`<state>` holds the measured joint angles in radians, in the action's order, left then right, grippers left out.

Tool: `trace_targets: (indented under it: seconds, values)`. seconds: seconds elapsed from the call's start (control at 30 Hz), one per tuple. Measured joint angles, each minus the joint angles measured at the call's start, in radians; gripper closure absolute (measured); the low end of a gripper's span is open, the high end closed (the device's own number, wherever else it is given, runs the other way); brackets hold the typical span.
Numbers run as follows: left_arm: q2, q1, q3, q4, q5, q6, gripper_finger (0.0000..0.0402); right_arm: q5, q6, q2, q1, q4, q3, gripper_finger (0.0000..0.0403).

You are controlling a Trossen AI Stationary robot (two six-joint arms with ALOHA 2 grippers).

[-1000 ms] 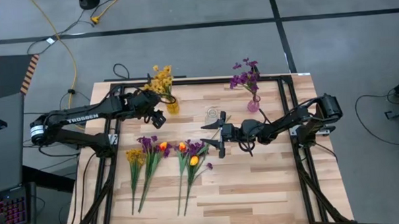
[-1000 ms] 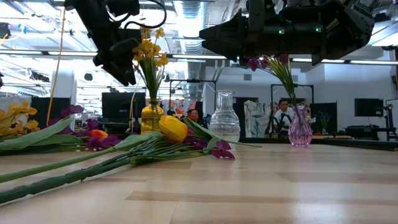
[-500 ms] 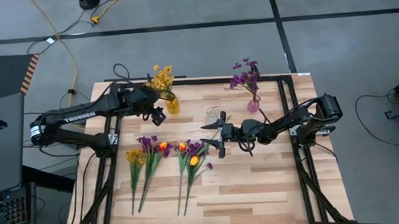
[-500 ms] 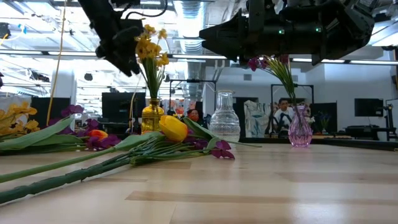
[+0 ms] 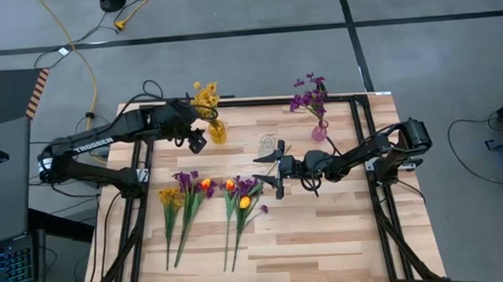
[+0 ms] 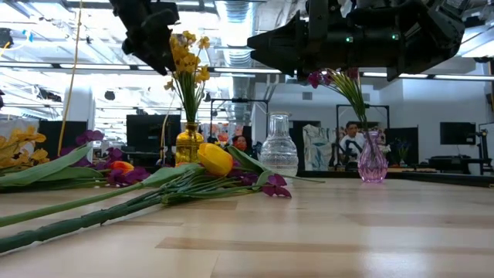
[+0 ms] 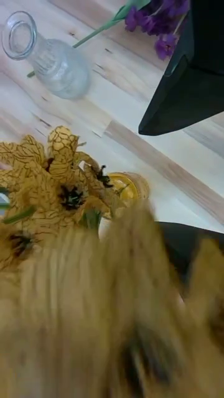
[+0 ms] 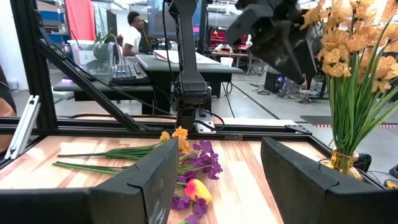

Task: Sort flowers into vase by color
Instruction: Put the yellow flowers into the yellow vase

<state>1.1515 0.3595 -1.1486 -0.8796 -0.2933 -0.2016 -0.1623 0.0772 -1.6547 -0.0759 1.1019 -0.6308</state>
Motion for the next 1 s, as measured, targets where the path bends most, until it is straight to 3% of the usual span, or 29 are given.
trace_targets:
  seconds: [0.63,1.0]
  values:
    - [0.000,-0.032,-0.130,-0.230,-0.005,-0.006,0.0174,0.000,0.000,0.000,0.000,0.001,0.000,0.0148]
    - [-0.001,-0.090,-0.204,-0.458,-0.006,-0.158,0.0174,0.000,0.000,0.000,0.000,0.001,0.000,0.0148]
